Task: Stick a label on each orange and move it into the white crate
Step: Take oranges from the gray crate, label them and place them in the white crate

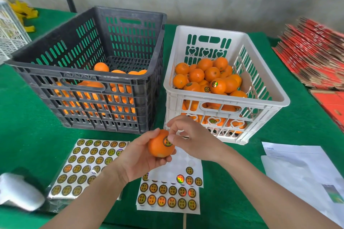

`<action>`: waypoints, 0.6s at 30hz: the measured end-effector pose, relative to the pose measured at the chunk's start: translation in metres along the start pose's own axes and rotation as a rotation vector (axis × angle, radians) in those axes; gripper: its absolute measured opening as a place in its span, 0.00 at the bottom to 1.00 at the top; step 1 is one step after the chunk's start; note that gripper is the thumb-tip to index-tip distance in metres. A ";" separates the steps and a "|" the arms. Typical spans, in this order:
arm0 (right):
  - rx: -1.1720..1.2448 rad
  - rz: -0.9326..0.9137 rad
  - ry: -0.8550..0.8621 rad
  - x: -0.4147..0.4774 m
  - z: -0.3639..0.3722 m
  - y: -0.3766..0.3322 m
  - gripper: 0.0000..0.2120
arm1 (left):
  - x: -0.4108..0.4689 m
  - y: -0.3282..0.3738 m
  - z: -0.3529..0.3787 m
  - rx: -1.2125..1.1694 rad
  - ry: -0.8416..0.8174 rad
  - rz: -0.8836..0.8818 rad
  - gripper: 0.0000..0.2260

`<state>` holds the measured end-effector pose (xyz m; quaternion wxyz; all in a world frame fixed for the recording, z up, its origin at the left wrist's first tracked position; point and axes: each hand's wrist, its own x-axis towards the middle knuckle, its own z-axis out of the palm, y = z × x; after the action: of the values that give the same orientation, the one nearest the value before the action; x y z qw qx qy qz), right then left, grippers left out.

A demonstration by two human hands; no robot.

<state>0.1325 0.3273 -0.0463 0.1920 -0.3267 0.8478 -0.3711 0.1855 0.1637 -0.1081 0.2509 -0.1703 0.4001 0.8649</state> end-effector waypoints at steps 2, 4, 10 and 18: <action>-0.035 -0.003 0.000 0.001 0.002 0.001 0.05 | 0.001 0.000 0.000 0.012 -0.002 0.002 0.25; -0.072 -0.003 0.001 0.003 0.004 0.003 0.05 | 0.000 0.001 0.001 0.011 -0.004 0.006 0.25; -0.192 -0.035 0.056 0.003 0.008 0.004 0.04 | -0.001 0.002 0.004 0.031 -0.014 0.037 0.22; -0.147 -0.008 0.146 -0.001 0.006 0.005 0.19 | -0.003 0.008 0.011 0.151 0.007 0.102 0.22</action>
<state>0.1347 0.3275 -0.0543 0.1036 -0.3153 0.8832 -0.3313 0.1827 0.1668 -0.0946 0.2171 -0.1331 0.4730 0.8435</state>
